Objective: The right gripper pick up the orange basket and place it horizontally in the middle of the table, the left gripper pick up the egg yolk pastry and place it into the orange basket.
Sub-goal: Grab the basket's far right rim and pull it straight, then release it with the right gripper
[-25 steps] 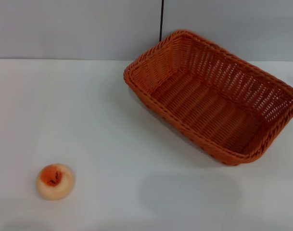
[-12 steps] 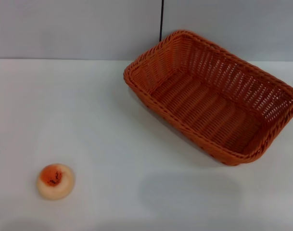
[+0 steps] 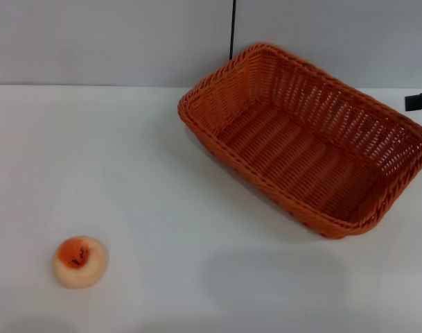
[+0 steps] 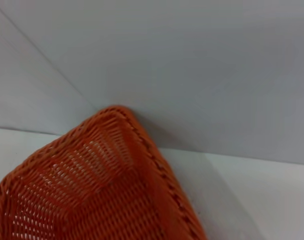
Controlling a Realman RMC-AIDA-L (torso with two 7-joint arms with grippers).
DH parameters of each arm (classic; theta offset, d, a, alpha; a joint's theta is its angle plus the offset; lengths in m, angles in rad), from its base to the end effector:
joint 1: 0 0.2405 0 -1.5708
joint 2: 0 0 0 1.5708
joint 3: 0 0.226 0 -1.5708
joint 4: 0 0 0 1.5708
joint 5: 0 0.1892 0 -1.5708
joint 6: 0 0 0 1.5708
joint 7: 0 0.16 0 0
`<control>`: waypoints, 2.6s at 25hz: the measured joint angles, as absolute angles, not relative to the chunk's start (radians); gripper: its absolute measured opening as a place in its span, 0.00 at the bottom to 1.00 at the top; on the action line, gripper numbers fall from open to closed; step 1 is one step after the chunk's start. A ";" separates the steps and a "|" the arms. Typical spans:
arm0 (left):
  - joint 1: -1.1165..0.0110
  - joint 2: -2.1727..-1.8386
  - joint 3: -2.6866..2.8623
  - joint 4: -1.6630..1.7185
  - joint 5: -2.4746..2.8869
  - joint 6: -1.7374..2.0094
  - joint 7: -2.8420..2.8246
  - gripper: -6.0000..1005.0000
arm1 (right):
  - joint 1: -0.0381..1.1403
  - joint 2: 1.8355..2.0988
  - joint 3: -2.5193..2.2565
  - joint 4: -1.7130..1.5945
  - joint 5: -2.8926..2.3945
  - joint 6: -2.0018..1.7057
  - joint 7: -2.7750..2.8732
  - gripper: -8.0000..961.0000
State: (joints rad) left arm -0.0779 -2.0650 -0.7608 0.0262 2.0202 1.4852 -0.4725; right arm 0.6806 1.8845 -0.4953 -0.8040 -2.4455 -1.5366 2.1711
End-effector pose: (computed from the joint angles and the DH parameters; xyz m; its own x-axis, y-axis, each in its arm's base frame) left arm -0.3914 0.1791 0.0826 0.5752 -0.0959 0.8124 0.8029 0.2561 -0.5383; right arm 0.2589 0.3594 0.1015 0.4835 -0.7907 -0.3754 -0.8743 -0.4154 -0.2512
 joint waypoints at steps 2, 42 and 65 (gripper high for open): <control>-0.078 -2.065 -0.761 0.026 2.020 1.483 -0.473 0.83 | 0.686 1.892 -0.495 -0.778 -2.441 -1.505 2.148 0.85; -0.076 -2.065 -0.761 0.025 2.026 1.481 -0.472 0.83 | 0.749 1.960 -0.553 -0.639 -2.420 -1.281 2.019 0.23; -0.036 -2.065 -0.761 0.025 2.026 1.536 -0.472 0.83 | 0.790 2.000 -0.666 -0.738 -2.366 -1.388 1.714 0.19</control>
